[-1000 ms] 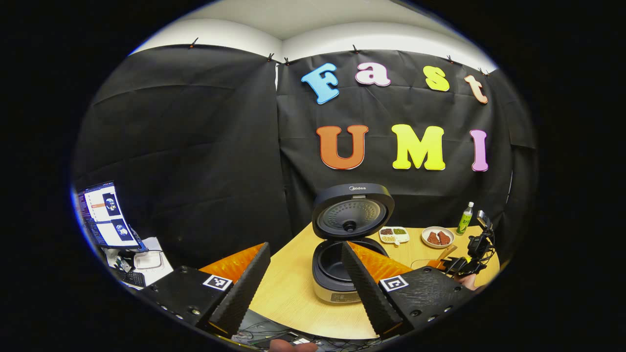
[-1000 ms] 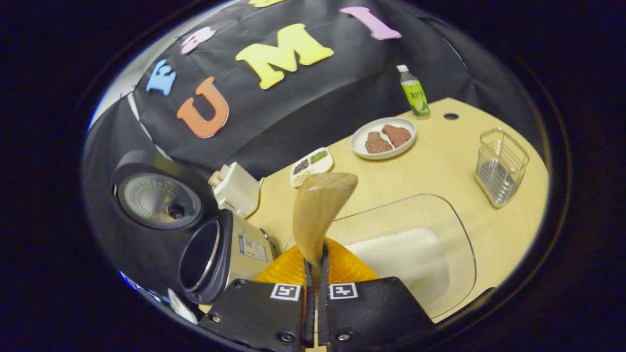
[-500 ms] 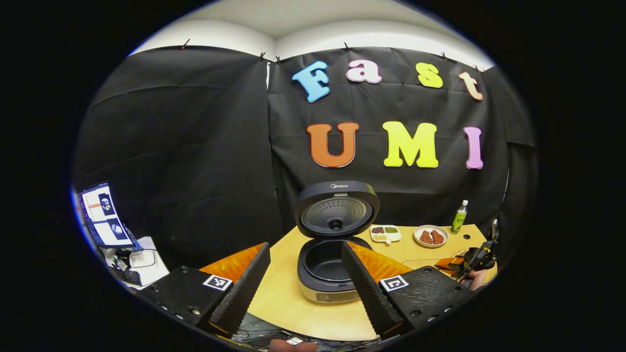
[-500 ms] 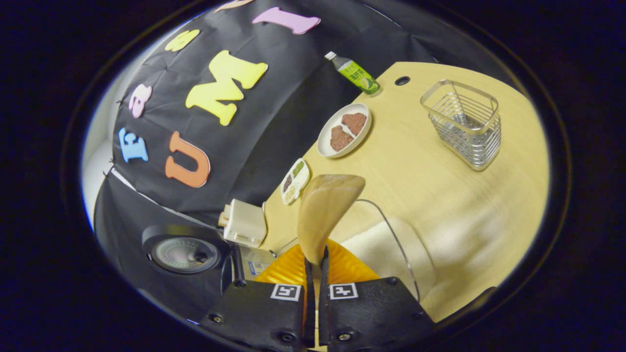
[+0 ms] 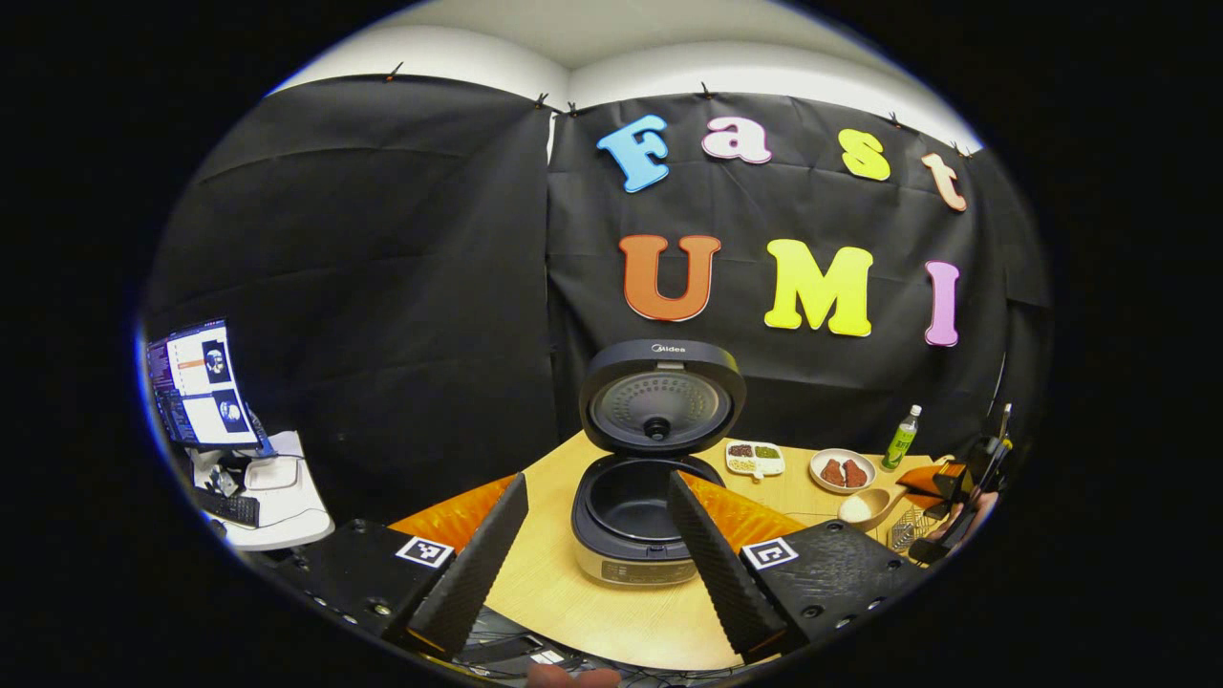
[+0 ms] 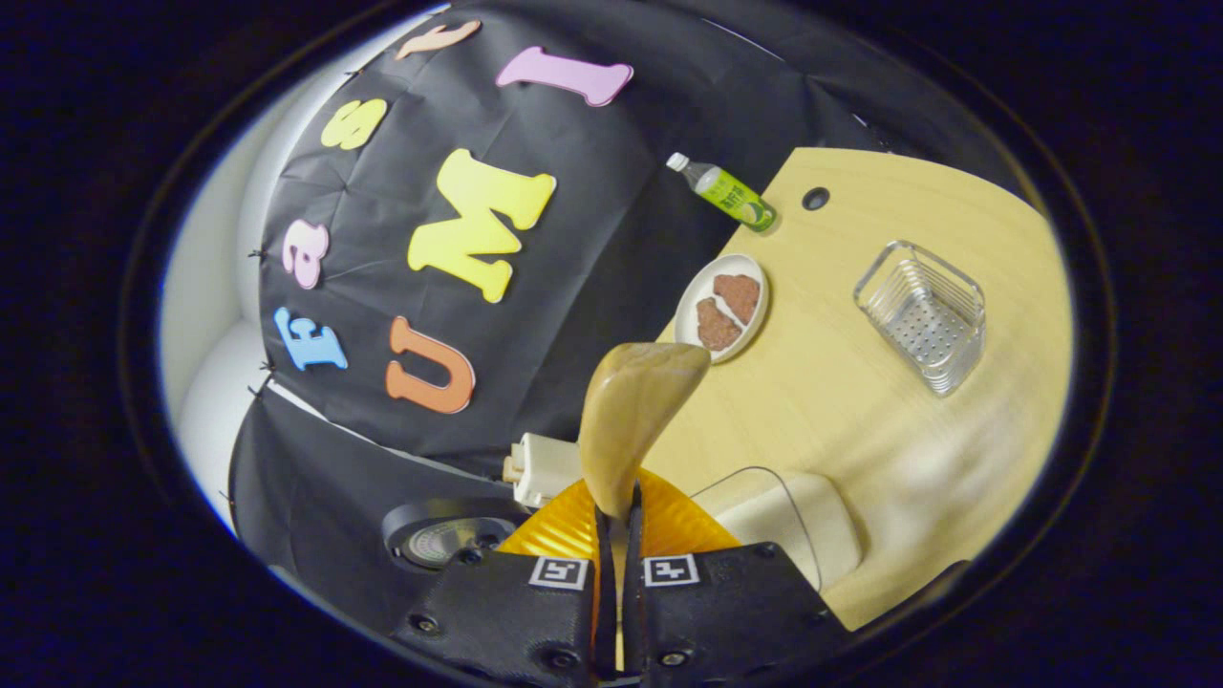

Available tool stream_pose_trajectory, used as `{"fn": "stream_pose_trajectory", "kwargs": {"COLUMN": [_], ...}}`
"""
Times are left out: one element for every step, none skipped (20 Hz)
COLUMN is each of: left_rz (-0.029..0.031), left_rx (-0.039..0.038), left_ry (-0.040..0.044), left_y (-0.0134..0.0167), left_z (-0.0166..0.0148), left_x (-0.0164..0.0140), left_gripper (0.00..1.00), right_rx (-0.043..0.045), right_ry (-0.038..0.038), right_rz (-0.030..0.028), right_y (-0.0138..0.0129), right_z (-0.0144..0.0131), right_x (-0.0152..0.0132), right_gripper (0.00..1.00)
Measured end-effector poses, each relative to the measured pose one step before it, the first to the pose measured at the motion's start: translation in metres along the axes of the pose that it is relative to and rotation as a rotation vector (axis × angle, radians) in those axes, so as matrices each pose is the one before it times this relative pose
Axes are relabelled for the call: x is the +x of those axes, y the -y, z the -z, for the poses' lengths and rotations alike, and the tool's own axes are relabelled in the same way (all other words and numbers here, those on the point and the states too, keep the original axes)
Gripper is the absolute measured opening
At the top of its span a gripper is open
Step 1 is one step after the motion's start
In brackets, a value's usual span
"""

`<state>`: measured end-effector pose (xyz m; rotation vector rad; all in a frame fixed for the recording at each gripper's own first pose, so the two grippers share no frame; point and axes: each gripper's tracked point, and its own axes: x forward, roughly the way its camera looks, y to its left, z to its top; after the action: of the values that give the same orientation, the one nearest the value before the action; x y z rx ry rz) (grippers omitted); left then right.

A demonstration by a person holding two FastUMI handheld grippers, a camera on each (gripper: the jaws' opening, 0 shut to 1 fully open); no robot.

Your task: Close the left gripper, press the button to open the rice cooker; take a wooden spoon from the chopstick holder with the right hand, scoop a spoonful of rice and pour it into the rice cooker, then put the wooden spoon back into the chopstick holder.

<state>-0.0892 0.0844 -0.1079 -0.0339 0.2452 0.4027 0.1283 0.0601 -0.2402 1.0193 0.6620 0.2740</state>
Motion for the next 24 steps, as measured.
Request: {"fn": "stream_pose_trajectory", "kwargs": {"left_rz": [-0.00535,-0.00707,-0.00419,-0.00334,-0.00464,-0.00502,-0.00284,-0.00118,-0.00176,-0.00634,-0.00416,-0.00791,-0.00846,-0.00482,-0.00631,-0.0057,-0.00642,-0.00619,-0.00415,-0.00377,-0.00223,-0.00258,-0.00261,-0.0059], "left_rx": [-0.00245,0.00183,0.00237,0.00282,0.00266,0.00043,-0.00425,-0.00378,-0.00005,0.00397,0.00455,0.00607,0.00306,-0.00235,-0.00363,-0.00528,-0.00678,-0.00742,-0.00623,-0.00374,-0.00152,0.00078,0.00156,0.00329], "left_ry": [0.00057,0.00275,0.0002,-0.00249,-0.00075,0.00261,0.00432,0.00473,0.00004,0.00019,-0.00397,-0.00382,-0.00186,-0.00257,-0.00006,0.00043,-0.00056,-0.00075,-0.00217,-0.00099,-0.00192,-0.003,-0.00617,-0.00521], "left_y": [-0.00109,-0.00336,-0.00302,-0.00322,-0.00442,-0.00496,-0.0041,-0.00342,-0.00369,-0.00505,-0.00433,-0.0043,-0.0052,-0.00432,-0.00556,-0.00353,-0.00505,-0.00435,-0.00312,0.0012,0.00059,-0.00066,-0.00178,-0.00158], "left_z": [-0.00109,-0.00039,0.00021,-0.00009,0.00066,-0.00039,-0.00167,-0.00188,0.00109,0.00146,0.0031,0.00192,-0.00023,0.001,0.00108,0.00016,0.00088,0.00008,0.00057,-0.00032,0.0006,0.001,0.00109,0.00058], "left_x": [-0.00242,-0.00249,-0.00129,-0.00332,-0.00277,-0.00297,-0.0019,-0.00079,-0.00128,-0.00123,-0.00072,-0.00064,0.0003,-0.00065,-0.00097,-0.00055,0.00063,0.00014,-0.00088,-0.00122,0.00166,0.00009,-0.00009,-0.00019], "left_gripper": [0.95,0.95,0.95,0.94,0.94,0.94,0.94,0.94,0.94,0.94,0.94,0.95,0.95,0.95,0.95,0.95,0.95,0.95,0.95,0.95,0.95,0.95,0.95,0.95], "right_rx": [0.00373,0.00663,0.00864,0.0046,0.0011,-0.00132,-0.00683,-0.0116,-0.01787,-0.01906,-0.01465,-0.01691,-0.01771,-0.01993,-0.01533,-0.01718,-0.02316,-0.02883,-0.03604,-0.02714,-0.0252,-0.02742,-0.0353,-0.03738], "right_ry": [-0.01093,-0.01565,-0.01838,-0.02029,-0.02055,-0.01895,-0.01943,-0.01992,-0.02408,-0.01943,-0.01385,-0.01497,-0.01254,-0.01519,-0.01024,-0.01046,-0.00399,-0.00378,-0.0047,-0.00199,0.00034,-0.00196,0.00085,0.00388], "right_rz": [-0.02195,-0.02144,-0.0222,-0.02119,-0.019,-0.01804,-0.01618,-0.01538,-0.01251,-0.00795,-0.00174,0.00029,0.00242,0.00374,0.00516,0.00915,0.01187,0.01545,0.01749,0.01586,0.01257,0.01134,0.01142,0.01337], "right_y": [-0.01255,-0.01349,-0.01385,-0.0137,-0.01377,-0.01314,-0.01352,-0.01266,-0.01087,-0.01059,-0.00836,-0.00697,-0.0047,-0.00178,-0.00114,-0.00187,-0.00171,-0.00032,0.00131,0.00178,0.004,0.00338,0.00145,0.00012], "right_z": [0.00288,0.00514,0.0068,0.00741,0.00925,0.01025,0.01045,0.01049,0.01046,0.01023,0.00928,0.00932,0.00908,0.00897,0.00685,0.00825,0.00636,0.00774,0.00548,0.00424,0.00345,0.00377,0.00414,0.00253], "right_x": [0.00303,0.00364,0.00646,0.00728,0.00926,0.00899,0.01012,0.01019,0.0115,0.01056,0.01137,0.00981,0.00983,0.01086,0.01048,0.00711,0.00584,0.00218,0.00491,0.00578,0.00688,0.0054,0.00188,0.00093], "right_gripper": [0.08,0.08,0.08,0.08,0.07,0.08,0.07,0.07,0.07,0.08,0.08,0.08,0.08,0.08,0.08,0.05,0.08,0.08,0.08,0.08,0.08,0.08,0.08,0.08]}}
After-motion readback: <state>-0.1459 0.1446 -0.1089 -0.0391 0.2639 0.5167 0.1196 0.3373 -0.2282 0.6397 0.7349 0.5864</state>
